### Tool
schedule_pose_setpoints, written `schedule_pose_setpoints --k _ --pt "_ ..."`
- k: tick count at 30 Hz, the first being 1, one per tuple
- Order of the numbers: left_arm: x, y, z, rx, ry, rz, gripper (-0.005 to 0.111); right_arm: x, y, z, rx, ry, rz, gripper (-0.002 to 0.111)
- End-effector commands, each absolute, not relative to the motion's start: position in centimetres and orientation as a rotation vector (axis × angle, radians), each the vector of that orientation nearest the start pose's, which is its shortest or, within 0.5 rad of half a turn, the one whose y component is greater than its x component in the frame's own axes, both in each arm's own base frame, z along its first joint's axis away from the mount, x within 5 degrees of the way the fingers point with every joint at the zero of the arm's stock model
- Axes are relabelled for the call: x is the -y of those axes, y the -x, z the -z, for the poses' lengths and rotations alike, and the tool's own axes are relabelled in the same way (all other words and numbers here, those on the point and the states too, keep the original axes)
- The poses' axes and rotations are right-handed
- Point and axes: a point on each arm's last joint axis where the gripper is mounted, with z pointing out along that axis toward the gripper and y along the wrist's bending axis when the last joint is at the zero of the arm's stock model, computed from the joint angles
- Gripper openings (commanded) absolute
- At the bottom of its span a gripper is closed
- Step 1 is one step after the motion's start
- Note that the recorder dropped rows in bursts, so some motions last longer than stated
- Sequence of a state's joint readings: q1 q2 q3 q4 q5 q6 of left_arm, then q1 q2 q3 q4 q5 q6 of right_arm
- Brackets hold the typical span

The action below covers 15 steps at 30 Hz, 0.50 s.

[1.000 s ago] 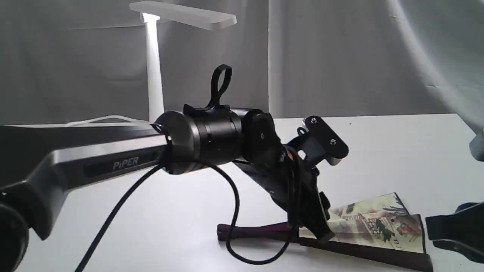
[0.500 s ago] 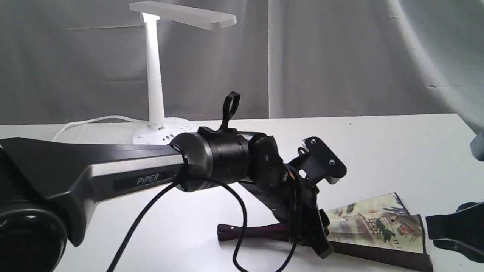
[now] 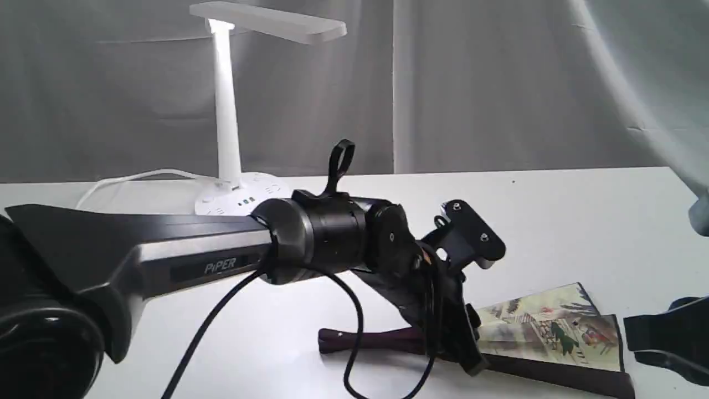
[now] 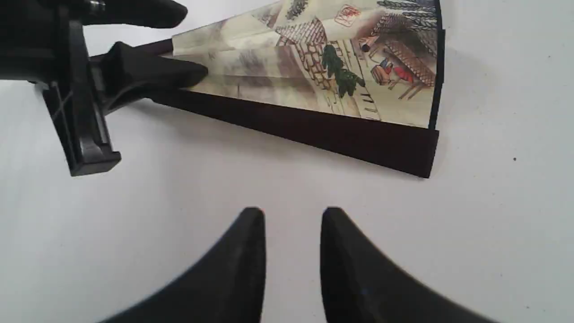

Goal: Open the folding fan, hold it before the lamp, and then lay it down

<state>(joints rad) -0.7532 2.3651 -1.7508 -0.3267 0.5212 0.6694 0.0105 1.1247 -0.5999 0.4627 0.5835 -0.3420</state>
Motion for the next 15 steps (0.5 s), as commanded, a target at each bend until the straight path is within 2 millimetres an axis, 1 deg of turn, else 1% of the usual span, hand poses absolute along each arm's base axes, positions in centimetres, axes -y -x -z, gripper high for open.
schedule_pose_setpoints --k 1,5,9,11,15 --pt "35.1 -35.8 -10.3 -2.215 -1.450 0.275 0.043 -2.4 -20.0 -23.8 -2.519 0.048 -0.332 0.023" --pt "34.7 -36.0 -10.2 -2.257 -1.423 0.215 0.043 -2.4 -20.0 -23.8 -2.519 0.048 -0.332 0.023" --pt "34.5 -35.9 -10.1 -2.341 -1.346 0.229 0.042 -2.4 -20.0 -23.8 -2.519 0.048 -0.332 0.023" --pt "34.4 -35.7 -10.0 -2.375 -1.334 0.232 0.042 -2.4 -20.0 -23.8 -2.519 0.048 -0.332 0.023" --pt "34.1 -35.6 -9.9 -2.494 -1.186 0.237 0.042 -2.4 -20.0 -23.8 -2.520 0.050 -0.331 0.023"
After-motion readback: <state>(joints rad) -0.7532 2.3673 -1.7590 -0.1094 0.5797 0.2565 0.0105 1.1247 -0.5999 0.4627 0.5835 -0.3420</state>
